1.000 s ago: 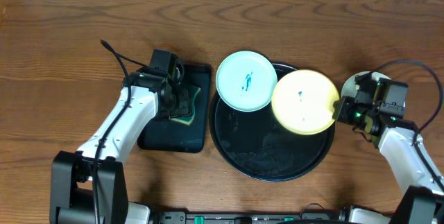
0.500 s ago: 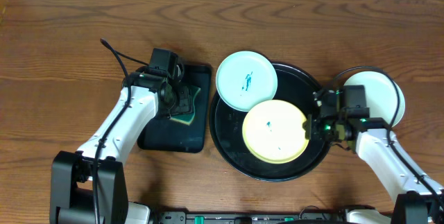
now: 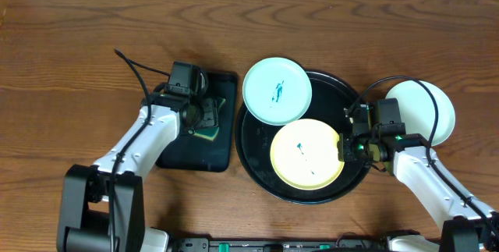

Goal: Clean dirty plates on tray and stack at the side

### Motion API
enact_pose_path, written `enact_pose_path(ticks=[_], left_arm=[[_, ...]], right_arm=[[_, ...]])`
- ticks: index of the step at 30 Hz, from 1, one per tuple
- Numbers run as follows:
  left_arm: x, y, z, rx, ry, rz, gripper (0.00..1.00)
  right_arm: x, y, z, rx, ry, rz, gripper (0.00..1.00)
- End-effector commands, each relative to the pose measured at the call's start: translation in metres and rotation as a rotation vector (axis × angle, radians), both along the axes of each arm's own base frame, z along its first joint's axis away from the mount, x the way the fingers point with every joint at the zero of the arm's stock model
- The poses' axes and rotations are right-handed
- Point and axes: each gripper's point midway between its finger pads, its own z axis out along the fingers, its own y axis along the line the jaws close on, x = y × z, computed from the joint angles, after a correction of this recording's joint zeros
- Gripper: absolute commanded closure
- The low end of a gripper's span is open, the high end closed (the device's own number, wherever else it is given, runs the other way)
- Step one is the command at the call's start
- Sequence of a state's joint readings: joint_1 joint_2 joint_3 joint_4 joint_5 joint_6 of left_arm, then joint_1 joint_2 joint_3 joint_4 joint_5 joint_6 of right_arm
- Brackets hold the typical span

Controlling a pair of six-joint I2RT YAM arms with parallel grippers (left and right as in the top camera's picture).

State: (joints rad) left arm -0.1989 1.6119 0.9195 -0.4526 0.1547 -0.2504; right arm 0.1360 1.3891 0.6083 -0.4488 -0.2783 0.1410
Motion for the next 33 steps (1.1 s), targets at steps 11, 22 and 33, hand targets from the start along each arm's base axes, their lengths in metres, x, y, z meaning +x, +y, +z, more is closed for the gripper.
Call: enact_pose_path(ticks=[11, 22, 33], left_arm=[[0.004, -0.004, -0.032, 0.017, 0.030, -0.017, 0.42], [-0.004, 0.001, -0.038, 0.051, 0.071, -0.011, 0.92], [-0.007, 0.002, 0.005, 0.035, -0.001, -0.010, 0.63]], right_arm=[[0.003, 0.001, 0.000, -0.006, -0.014, -0.005, 0.99], [0.002, 0.001, 0.000, -0.007, -0.010, -0.005, 0.99], [0.002, 0.001, 0.000, -0.007, -0.011, -0.005, 0.99]])
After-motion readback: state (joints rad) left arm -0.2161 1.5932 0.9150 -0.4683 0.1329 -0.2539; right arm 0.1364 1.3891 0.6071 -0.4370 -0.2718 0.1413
